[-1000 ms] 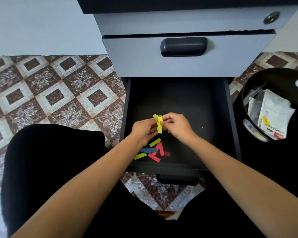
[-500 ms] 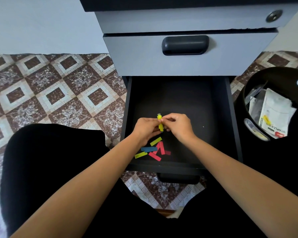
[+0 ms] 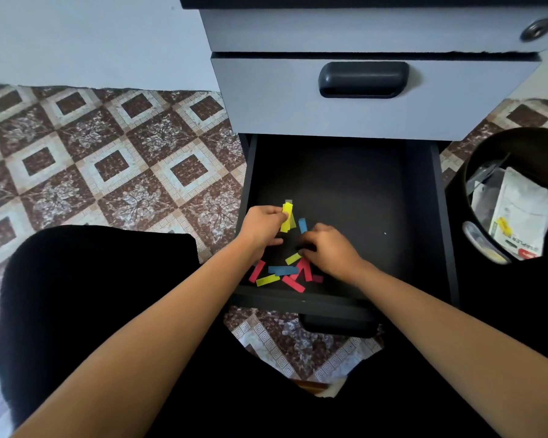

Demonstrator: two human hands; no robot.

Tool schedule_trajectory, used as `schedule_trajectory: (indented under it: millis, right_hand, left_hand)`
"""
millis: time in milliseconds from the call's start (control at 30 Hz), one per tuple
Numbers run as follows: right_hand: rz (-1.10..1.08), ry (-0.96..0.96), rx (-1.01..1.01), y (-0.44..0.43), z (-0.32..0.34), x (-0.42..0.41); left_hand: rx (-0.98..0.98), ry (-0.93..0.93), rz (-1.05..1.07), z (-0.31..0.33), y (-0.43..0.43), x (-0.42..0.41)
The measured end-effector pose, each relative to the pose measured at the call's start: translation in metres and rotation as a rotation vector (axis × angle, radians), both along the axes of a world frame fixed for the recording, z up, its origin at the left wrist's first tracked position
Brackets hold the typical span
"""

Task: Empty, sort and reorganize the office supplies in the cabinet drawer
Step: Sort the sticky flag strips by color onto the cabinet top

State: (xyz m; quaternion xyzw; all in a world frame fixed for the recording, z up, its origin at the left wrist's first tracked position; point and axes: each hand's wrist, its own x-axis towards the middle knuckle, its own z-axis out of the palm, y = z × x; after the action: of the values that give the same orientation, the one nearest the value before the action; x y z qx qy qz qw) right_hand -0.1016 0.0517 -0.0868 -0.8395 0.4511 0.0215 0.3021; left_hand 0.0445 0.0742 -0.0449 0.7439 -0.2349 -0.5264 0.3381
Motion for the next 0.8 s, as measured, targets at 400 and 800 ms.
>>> schedule_trajectory:
  millis: [400, 800]
  right_hand:
    - [0.204, 0.224, -0.148, 0.008, -0.008, 0.014]
    - [0.225, -0.046, 0.286, 0.021, 0.004, 0.037]
  left_hand:
    - [-0.002, 0.086, 0.035, 0.011, 0.003, 0.008]
    - [0.035, 0.128, -0.003, 0.013, 0.0, 0.01]
